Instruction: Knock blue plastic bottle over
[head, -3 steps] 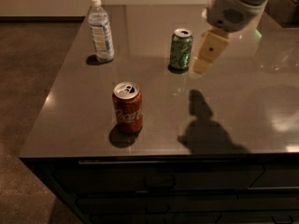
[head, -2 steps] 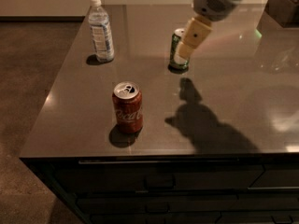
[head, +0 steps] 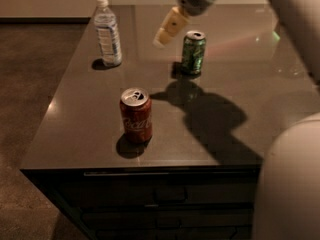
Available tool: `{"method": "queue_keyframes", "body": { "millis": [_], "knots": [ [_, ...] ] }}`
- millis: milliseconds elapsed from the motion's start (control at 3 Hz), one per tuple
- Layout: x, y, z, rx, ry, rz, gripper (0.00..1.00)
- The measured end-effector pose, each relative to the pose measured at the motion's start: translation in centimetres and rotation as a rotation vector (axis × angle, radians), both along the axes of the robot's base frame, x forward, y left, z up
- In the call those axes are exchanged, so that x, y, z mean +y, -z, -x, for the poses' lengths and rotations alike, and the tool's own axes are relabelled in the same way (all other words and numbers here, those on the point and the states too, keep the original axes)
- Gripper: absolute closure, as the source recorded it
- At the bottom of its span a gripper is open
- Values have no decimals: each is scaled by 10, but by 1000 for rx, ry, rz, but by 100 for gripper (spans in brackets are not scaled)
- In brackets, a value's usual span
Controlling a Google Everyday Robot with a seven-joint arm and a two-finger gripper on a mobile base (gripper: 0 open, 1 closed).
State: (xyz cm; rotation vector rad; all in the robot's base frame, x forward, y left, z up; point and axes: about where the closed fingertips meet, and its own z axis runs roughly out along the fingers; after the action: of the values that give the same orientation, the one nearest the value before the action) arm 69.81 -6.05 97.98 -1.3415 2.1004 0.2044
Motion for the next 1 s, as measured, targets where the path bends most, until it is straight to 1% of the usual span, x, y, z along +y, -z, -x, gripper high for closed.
{"method": "queue_keyframes", "body": {
  "millis": [333, 667, 1000],
  "knots": [
    [50, 4, -25, 12, -11, -84, 0],
    [88, 5, -38, 5, -13, -136, 0],
    [116, 5, -53, -2, 15, -195, 0]
  ]
}}
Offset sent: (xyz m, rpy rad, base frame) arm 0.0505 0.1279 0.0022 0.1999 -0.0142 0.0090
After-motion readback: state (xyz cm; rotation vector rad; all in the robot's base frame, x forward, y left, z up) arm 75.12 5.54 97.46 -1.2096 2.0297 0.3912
